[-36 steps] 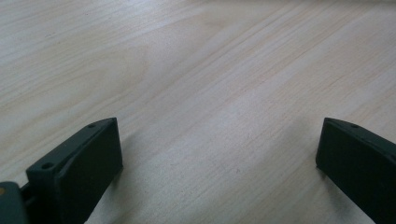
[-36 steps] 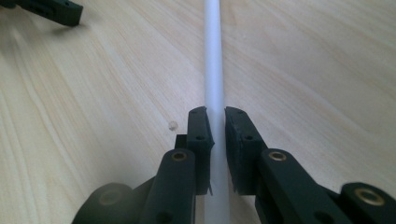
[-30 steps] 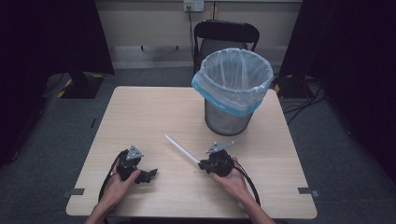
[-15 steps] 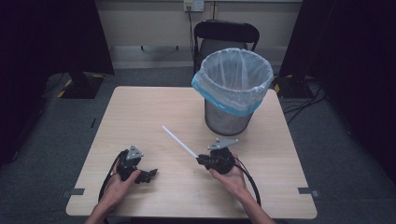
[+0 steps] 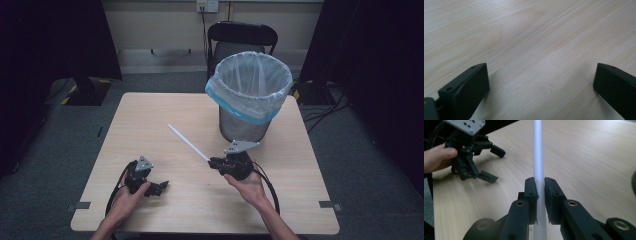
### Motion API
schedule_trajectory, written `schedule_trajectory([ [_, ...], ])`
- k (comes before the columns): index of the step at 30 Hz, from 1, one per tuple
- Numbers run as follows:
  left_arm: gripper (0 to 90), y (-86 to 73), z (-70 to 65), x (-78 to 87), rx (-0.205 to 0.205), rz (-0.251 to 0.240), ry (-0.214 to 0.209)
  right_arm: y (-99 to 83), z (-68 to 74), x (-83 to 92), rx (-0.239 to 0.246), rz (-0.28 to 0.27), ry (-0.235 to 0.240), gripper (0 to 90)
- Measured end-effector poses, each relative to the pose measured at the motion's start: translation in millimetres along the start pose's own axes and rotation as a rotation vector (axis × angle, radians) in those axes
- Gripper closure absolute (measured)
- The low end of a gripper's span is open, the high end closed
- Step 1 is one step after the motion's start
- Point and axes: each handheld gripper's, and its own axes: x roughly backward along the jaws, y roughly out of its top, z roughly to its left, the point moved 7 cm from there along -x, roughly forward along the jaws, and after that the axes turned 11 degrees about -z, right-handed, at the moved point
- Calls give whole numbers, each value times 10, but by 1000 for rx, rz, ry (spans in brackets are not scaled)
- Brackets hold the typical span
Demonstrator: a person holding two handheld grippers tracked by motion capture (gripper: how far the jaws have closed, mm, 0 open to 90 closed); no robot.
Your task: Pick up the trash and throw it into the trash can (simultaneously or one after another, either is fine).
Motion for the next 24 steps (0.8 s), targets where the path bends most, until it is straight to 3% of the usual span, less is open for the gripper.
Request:
schedule_trajectory([
  [10,0,0,0,0,0,0,0,324,-10,114,17,-61,13,816],
  [19,0,-1,1,2,-2,2,-1,492,12,122,26,-99,20,816],
  [24,0,0,0,0,0,0,0,696,17,163,47,-130,22,816],
])
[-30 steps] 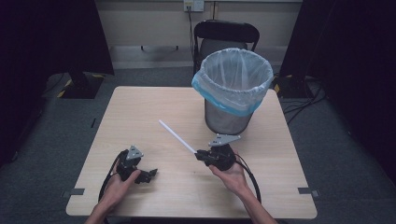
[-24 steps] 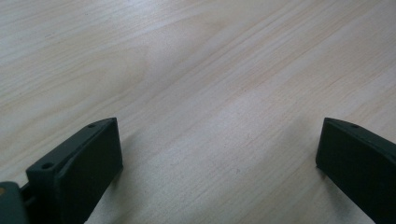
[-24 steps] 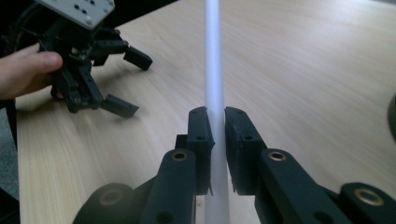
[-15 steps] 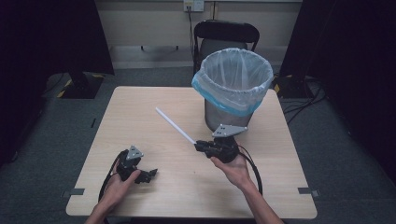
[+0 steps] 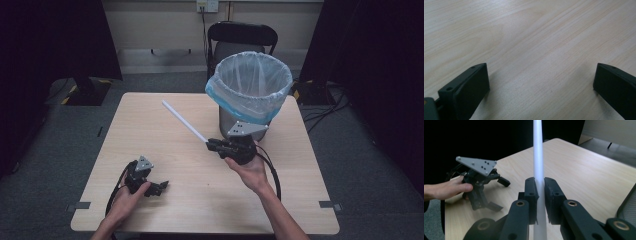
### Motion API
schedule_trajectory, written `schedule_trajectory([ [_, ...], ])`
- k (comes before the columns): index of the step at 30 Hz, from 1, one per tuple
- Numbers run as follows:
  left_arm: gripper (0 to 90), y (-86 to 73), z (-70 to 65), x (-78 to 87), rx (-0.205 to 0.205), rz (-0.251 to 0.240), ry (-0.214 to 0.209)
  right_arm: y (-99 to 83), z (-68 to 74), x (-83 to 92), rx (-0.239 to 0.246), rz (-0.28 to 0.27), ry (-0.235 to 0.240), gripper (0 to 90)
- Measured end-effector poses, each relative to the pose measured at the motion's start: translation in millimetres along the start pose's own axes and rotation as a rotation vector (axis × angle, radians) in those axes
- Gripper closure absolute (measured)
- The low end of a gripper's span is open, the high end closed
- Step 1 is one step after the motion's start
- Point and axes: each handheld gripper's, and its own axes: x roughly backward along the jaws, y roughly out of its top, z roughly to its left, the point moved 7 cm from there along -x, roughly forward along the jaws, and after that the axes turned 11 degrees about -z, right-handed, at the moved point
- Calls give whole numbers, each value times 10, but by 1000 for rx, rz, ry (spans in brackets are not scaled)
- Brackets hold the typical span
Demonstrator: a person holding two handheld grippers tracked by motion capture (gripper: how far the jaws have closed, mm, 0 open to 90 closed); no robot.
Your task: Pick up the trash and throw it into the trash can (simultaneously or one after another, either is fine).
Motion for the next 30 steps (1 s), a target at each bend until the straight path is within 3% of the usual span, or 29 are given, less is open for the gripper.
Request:
schedule_trajectory([
  [10,0,1,-2,-1,3,-1,0,376,-139,84,4,-67,-12,816],
  [19,0,0,-1,0,0,0,0,619,-199,110,21,-98,-19,817],
  [30,0,-1,2,2,-3,3,-1,902,-390,183,24,-125,-53,817],
])
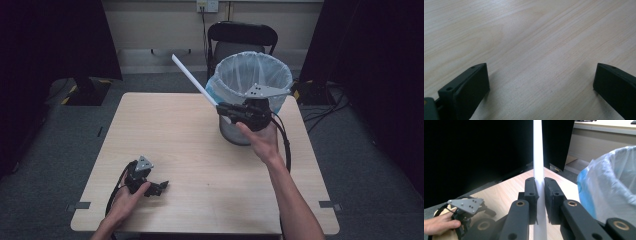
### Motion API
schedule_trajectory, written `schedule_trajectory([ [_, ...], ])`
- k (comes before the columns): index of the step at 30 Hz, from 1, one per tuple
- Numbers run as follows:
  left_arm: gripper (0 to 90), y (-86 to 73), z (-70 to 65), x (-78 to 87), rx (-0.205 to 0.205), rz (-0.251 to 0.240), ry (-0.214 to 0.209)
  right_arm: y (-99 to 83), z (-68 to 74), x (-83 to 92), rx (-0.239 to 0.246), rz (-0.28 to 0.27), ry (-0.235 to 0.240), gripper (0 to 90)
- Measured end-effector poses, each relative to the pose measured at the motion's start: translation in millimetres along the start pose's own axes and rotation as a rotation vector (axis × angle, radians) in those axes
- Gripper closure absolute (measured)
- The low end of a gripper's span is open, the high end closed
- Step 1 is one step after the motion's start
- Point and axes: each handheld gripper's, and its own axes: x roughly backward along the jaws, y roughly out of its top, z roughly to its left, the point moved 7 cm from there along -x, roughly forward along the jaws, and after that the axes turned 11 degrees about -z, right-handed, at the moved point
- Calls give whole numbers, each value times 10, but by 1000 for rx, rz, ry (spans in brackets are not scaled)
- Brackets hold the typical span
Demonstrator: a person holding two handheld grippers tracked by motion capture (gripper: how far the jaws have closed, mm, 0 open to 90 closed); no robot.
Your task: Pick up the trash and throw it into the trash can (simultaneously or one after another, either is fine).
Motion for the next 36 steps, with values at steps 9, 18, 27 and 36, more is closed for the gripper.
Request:
schedule_trajectory([
  [9,0,1,-3,-2,3,-3,0,174,-147,36,9,-11,-27,816],
  [18,0,2,-5,-4,6,-5,1,308,-323,61,1,-37,-46,816],
  [27,0,1,-2,-2,3,-2,0,430,-522,99,-7,-40,-87,816],
  [36,0,0,-1,0,1,0,0,448,-733,103,-24,-27,-121,816],
])
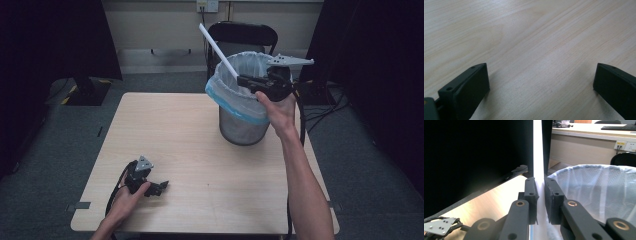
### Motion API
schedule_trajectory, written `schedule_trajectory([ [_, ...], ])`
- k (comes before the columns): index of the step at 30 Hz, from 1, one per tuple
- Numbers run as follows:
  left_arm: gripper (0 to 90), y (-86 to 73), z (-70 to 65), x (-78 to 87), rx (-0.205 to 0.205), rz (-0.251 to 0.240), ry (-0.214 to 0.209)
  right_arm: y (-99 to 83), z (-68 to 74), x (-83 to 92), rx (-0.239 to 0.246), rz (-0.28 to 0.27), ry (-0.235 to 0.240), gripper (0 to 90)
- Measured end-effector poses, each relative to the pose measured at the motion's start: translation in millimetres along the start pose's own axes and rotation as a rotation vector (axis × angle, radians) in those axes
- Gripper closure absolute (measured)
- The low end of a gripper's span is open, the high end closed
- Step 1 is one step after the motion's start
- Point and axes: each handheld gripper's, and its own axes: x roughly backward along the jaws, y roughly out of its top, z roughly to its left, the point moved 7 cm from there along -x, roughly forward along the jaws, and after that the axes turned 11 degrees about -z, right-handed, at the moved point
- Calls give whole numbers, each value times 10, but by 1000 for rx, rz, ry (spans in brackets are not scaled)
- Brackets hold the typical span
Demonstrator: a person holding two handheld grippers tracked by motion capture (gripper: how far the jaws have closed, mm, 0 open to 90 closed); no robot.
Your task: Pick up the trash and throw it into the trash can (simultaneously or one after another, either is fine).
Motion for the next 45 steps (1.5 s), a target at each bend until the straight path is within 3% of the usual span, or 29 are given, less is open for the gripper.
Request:
schedule_trajectory([
  [9,0,1,-2,-1,2,-1,0,38,-196,-19,-9,20,-34,814],
  [17,0,2,-5,-3,6,-4,1,-47,-377,-57,-21,65,-77,809],
  [21,0,0,-1,0,1,-1,0,-49,-429,-63,-27,70,-121,803],
  [25,0,2,-5,-3,6,-4,1,-91,-520,-68,-44,82,-156,723],
  [27,0,0,-1,-1,1,-1,0,-92,-543,-52,-51,72,-178,618],
  [29,0,1,-1,-1,2,-1,1,-91,-545,-50,-54,73,-181,594],
  [32,0,0,0,0,0,0,0,-74,-544,-50,-67,64,-183,466],
  [39,0,0,0,-1,0,-1,0,-87,-534,-81,-74,67,-173,370],
  [43,0,0,-1,0,1,0,0,-100,-482,-91,-67,77,-147,373],
  [45,0,1,-3,-2,3,-2,0,-104,-424,-83,-64,73,-129,333],
])
